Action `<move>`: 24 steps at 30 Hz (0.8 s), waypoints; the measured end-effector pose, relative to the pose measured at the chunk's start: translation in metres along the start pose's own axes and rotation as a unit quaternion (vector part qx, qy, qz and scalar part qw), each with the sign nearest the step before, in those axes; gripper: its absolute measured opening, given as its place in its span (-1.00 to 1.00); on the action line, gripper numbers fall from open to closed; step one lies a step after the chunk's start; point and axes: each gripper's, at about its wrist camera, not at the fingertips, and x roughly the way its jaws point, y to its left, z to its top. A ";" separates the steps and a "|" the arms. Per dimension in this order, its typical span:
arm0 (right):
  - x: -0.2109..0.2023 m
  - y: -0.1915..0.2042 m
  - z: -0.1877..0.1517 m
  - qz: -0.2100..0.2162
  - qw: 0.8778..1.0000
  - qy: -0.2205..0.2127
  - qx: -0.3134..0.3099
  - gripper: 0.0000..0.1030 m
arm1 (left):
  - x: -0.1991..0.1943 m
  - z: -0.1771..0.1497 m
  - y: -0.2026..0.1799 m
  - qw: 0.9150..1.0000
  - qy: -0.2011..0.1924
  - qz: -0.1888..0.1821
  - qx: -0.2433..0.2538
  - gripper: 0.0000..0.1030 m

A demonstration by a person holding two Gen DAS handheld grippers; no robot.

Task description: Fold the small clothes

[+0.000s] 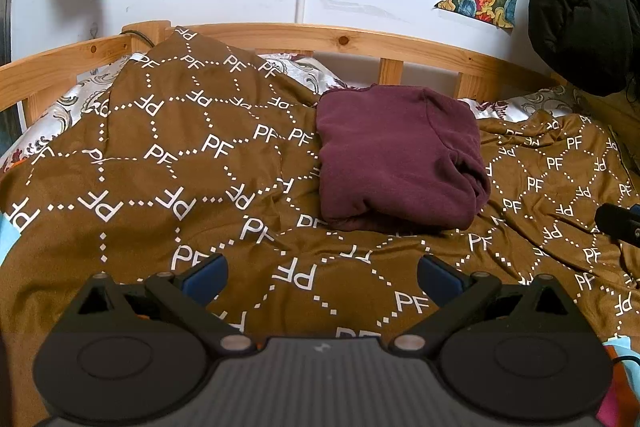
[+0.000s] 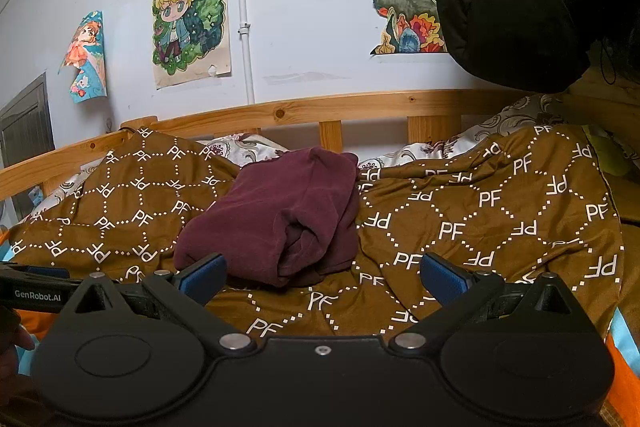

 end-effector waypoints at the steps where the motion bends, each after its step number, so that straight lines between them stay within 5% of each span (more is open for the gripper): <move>1: 0.000 0.000 0.000 0.000 1.000 0.000 0.000 0.99 | 0.000 0.000 0.000 1.000 0.000 0.000 0.000 0.99; 24: 0.000 -0.001 0.000 0.000 1.000 0.000 0.000 0.99 | -0.001 -0.001 -0.001 1.000 0.002 0.000 -0.001 0.99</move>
